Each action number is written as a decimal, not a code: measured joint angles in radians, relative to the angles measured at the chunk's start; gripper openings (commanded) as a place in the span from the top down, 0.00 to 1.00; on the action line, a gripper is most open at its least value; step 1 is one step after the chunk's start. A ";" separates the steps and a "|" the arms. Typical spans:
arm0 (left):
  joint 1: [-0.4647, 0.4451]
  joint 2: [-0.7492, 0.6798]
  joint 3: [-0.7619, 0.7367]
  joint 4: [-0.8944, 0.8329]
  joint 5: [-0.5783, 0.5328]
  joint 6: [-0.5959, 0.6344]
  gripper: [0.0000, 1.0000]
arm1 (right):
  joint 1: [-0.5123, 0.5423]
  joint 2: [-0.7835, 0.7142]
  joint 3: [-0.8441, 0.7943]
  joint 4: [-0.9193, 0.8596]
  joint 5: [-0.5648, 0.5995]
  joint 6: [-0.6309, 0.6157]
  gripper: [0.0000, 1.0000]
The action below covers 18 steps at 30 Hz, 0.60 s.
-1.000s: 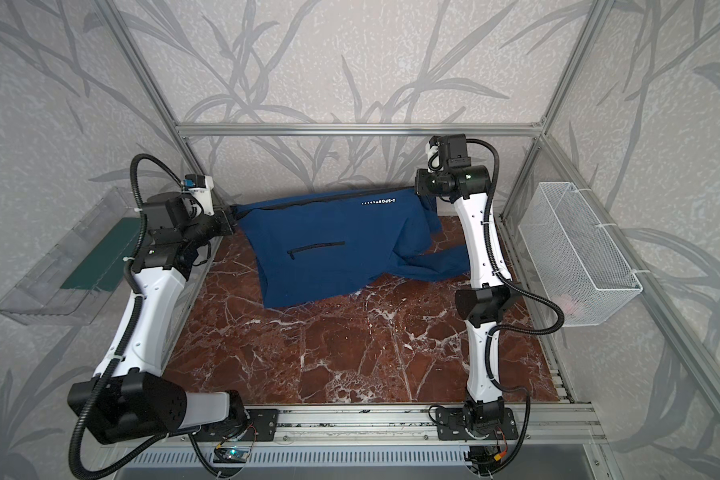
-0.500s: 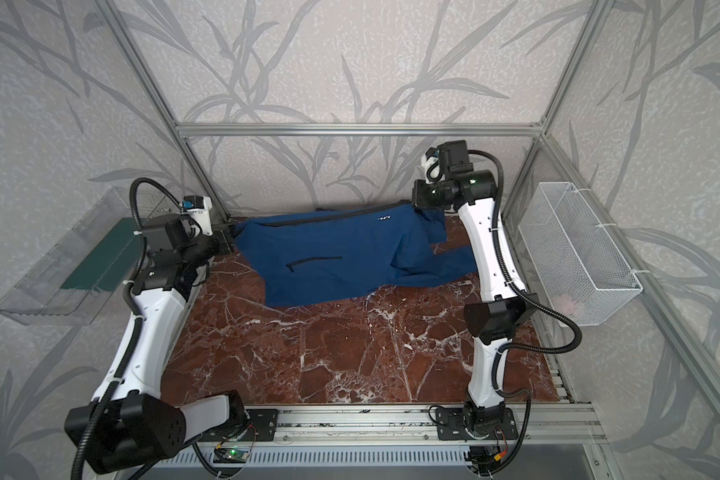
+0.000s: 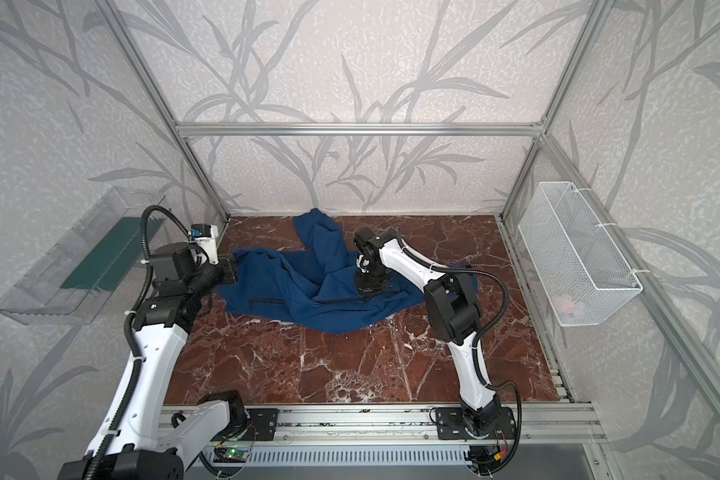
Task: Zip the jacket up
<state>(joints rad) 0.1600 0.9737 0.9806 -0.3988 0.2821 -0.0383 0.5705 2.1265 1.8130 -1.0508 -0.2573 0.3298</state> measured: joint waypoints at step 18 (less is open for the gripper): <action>-0.027 0.063 0.005 -0.008 0.022 0.002 1.00 | -0.072 -0.322 0.206 -0.100 0.196 -0.024 1.00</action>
<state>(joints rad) 0.1329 1.0367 0.9855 -0.4072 0.3038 -0.0360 0.4984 1.8046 2.0190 -1.1511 -0.0616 0.3061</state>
